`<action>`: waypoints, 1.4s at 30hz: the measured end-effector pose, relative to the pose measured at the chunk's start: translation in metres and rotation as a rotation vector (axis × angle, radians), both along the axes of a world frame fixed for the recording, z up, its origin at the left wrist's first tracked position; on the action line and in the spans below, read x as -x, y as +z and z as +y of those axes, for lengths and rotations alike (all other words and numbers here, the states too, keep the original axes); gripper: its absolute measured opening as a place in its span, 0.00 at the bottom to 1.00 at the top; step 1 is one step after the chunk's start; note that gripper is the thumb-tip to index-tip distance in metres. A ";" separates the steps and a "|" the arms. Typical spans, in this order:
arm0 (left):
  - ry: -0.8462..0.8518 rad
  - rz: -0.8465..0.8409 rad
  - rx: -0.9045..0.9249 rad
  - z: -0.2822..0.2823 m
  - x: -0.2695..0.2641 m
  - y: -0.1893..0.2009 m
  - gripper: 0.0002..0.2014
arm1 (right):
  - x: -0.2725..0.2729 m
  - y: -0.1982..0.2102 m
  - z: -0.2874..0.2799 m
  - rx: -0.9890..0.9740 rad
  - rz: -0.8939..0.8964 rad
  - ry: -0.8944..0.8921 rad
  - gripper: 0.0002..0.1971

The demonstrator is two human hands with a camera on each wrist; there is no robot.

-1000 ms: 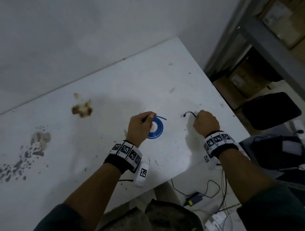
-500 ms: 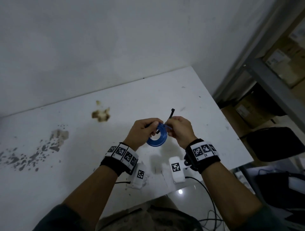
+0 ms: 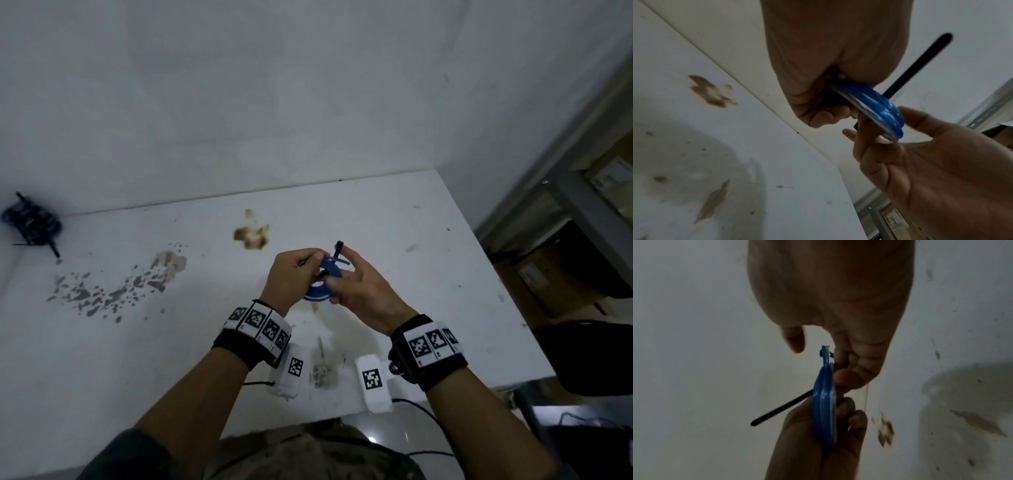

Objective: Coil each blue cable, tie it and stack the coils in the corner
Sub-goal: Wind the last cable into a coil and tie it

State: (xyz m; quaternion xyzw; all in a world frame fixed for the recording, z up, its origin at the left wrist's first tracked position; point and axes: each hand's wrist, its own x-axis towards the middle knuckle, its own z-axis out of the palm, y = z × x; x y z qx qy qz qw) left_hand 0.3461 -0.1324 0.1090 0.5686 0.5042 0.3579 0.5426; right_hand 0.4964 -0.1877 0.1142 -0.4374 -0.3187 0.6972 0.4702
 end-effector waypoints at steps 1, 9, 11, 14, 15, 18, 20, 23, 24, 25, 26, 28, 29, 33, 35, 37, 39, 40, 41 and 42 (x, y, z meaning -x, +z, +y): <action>0.013 0.012 -0.004 -0.001 0.002 0.002 0.10 | 0.003 -0.001 -0.001 -0.038 -0.057 0.033 0.40; 0.038 0.057 -0.044 -0.010 0.018 0.012 0.11 | 0.038 -0.002 -0.006 -0.113 -0.334 -0.134 0.34; 0.021 0.058 -0.059 -0.012 0.022 0.012 0.11 | 0.043 -0.002 -0.007 -0.104 -0.341 -0.160 0.27; -0.006 0.067 -0.124 -0.018 0.028 0.006 0.11 | 0.046 0.003 -0.008 -0.074 -0.287 -0.197 0.18; -0.012 0.061 -0.137 -0.020 0.030 0.006 0.12 | 0.047 0.005 -0.007 -0.066 -0.275 -0.204 0.16; -0.023 0.035 -0.111 -0.021 0.035 0.005 0.14 | 0.048 0.008 -0.007 -0.053 -0.315 -0.180 0.16; -0.037 0.036 -0.073 -0.019 0.037 0.006 0.13 | 0.049 0.010 -0.006 -0.061 -0.336 -0.142 0.16; -0.071 0.011 -0.009 -0.016 0.042 0.008 0.12 | 0.048 0.012 -0.004 -0.069 -0.360 -0.073 0.17; -0.074 0.020 -0.001 -0.016 0.044 0.009 0.11 | 0.048 0.012 -0.003 -0.078 -0.390 -0.054 0.17; -0.063 0.039 -0.001 -0.016 0.045 0.008 0.11 | 0.048 0.010 -0.001 -0.093 -0.440 -0.054 0.18; -0.037 0.060 -0.009 -0.015 0.045 0.008 0.10 | 0.049 0.008 0.001 -0.114 -0.499 -0.083 0.19; 0.043 0.084 -0.023 -0.014 0.046 0.004 0.09 | 0.052 0.001 0.003 -0.171 -0.625 -0.230 0.19; 0.076 0.095 -0.028 -0.013 0.046 0.003 0.09 | 0.055 -0.002 0.003 -0.211 -0.700 -0.326 0.18; 0.129 0.139 -0.026 -0.010 0.047 0.001 0.10 | 0.066 -0.002 0.003 -0.215 -0.537 -0.448 0.10; 0.155 0.137 -0.008 -0.009 0.048 0.001 0.09 | 0.067 -0.001 0.004 -0.215 -0.430 -0.403 0.10; 0.204 0.134 0.010 -0.006 0.051 0.003 0.10 | 0.068 0.002 0.006 -0.232 -0.391 -0.320 0.12; 0.248 0.149 0.015 -0.002 0.054 0.005 0.11 | 0.069 0.009 0.009 -0.169 -0.365 -0.263 0.09; 0.257 0.159 0.005 0.000 0.055 0.005 0.11 | 0.069 0.013 0.011 -0.119 -0.360 -0.253 0.09; 0.251 0.174 -0.016 0.001 0.056 0.006 0.11 | 0.068 0.015 0.012 -0.078 -0.375 -0.241 0.09; 0.230 0.195 -0.046 0.001 0.057 0.006 0.11 | 0.068 0.018 0.014 -0.054 -0.403 -0.215 0.10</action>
